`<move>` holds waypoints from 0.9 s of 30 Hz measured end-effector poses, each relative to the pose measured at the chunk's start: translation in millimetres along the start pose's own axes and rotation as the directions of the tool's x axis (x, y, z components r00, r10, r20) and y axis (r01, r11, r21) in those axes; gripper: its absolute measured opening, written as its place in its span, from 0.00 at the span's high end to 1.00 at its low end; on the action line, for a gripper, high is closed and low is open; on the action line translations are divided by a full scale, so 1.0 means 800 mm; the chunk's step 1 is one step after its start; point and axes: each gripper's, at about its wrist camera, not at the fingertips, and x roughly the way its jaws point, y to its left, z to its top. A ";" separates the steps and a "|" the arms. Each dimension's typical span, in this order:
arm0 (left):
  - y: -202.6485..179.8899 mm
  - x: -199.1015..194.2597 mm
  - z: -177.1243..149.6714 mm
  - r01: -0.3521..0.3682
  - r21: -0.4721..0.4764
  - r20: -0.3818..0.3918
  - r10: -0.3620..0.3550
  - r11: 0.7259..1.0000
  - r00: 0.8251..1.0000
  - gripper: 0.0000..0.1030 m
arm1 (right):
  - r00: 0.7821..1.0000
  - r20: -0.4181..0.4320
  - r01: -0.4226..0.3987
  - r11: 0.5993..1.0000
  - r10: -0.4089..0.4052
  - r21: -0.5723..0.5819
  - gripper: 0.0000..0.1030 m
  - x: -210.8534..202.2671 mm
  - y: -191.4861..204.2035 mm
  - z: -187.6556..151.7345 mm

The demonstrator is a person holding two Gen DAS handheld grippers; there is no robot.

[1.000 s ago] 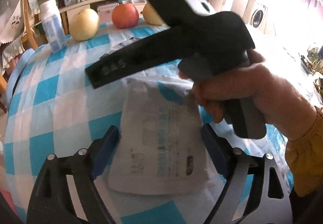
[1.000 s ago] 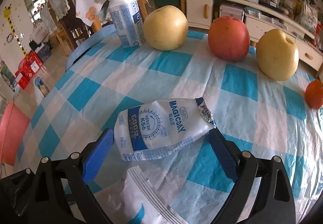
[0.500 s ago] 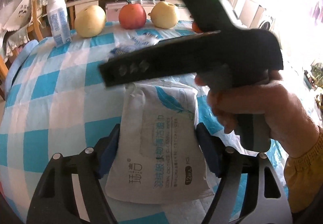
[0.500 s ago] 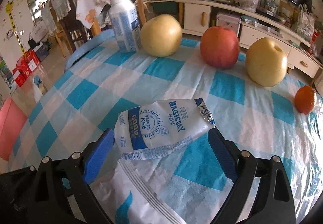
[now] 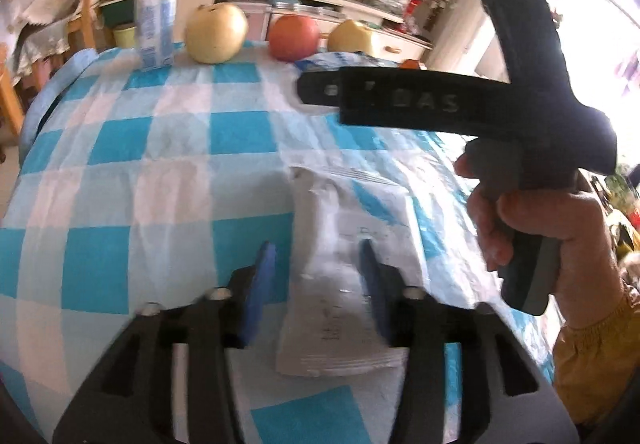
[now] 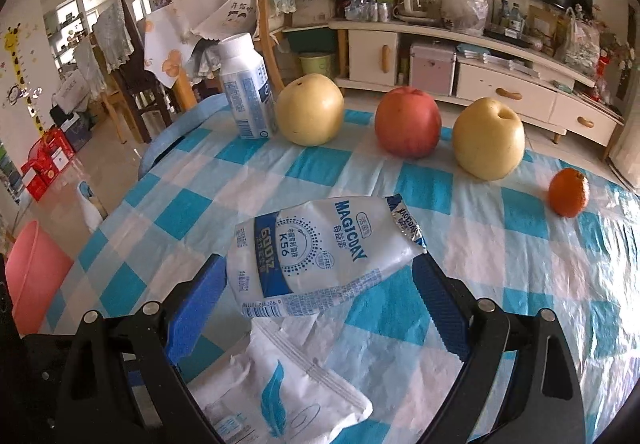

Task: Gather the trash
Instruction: 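Grasp the white wipes pack with the left gripper while the right gripper grasps the Magicday milk bag, then carry the wipes pack and milk bag over the pink bucket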

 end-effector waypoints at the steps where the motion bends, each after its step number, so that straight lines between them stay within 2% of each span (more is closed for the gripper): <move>1: -0.007 -0.002 0.000 -0.006 0.026 0.002 0.006 1.000 1.000 0.25 | 1.000 0.002 0.001 1.000 -0.001 0.002 0.10 -0.003 0.000 0.000; 2: -0.014 0.000 0.000 -0.014 0.055 0.003 0.014 0.998 1.000 0.16 | 1.000 0.007 0.002 1.000 -0.002 0.007 0.10 -0.007 -0.001 -0.002; 6: -0.052 0.028 -0.005 -0.088 0.193 -0.042 0.098 0.977 0.994 0.15 | 1.000 0.013 0.017 1.000 -0.017 0.025 0.10 -0.019 -0.012 -0.009; 10: -0.069 0.049 -0.007 -0.176 0.250 -0.057 0.195 0.952 0.979 0.10 | 0.999 0.003 0.039 0.998 -0.040 0.051 0.10 -0.028 -0.032 -0.022; 13: -0.064 0.053 -0.002 -0.175 0.187 -0.059 0.189 0.967 0.980 0.10 | 0.999 -0.004 0.044 0.997 -0.044 0.065 0.10 -0.037 -0.043 -0.033; 18: -0.060 0.047 0.000 -0.186 0.144 -0.028 0.191 0.972 0.981 0.24 | 0.999 -0.003 0.047 0.996 -0.047 0.076 0.10 -0.055 -0.048 -0.049; 24: -0.045 0.026 -0.011 -0.136 0.033 -0.006 0.137 0.990 0.991 0.25 | 0.999 0.029 0.032 0.994 -0.036 0.108 0.10 -0.081 -0.046 -0.053; 27: -0.034 0.009 -0.019 -0.138 -0.002 0.021 0.138 0.990 0.990 0.25 | 0.999 0.032 0.032 0.993 -0.035 0.111 0.10 -0.088 -0.040 -0.058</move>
